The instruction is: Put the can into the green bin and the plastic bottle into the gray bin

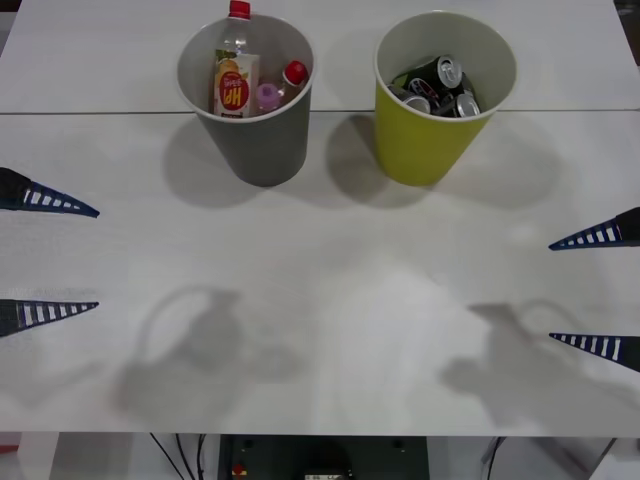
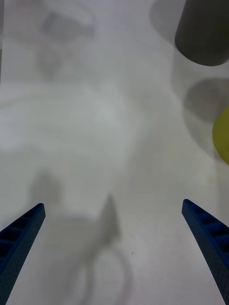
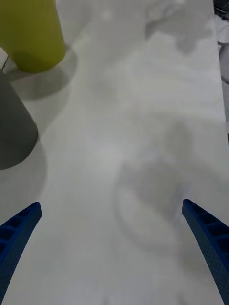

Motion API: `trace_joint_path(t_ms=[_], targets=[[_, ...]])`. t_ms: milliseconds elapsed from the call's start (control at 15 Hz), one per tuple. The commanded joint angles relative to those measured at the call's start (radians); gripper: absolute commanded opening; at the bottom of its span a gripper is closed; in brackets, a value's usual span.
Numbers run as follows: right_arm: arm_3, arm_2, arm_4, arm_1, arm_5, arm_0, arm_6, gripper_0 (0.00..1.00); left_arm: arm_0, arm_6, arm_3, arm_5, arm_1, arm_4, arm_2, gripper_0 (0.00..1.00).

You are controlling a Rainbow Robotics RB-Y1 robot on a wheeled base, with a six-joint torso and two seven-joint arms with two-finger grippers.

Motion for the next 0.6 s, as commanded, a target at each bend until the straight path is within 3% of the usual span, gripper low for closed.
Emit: trace_joint_path(t_ms=[67, 267, 600], targets=[[0.0, 0.0, 0.0, 0.0, 0.0, 0.0, 0.0, 1.0, 0.055, -0.079, 0.0, 0.008, -0.046, 0.015, 0.013, 1.0], [0.0, 0.0, 0.0, 0.0, 0.0, 0.0, 0.0, 1.0, 0.104, -0.144, 0.0, 0.029, -0.052, 0.025, 0.012, 1.0], [0.0, 0.0, 0.0, 0.0, 0.0, 0.0, 0.0, 1.0, 0.113, -0.153, 0.0, 0.028, -0.052, 0.027, 0.004, 1.0]])
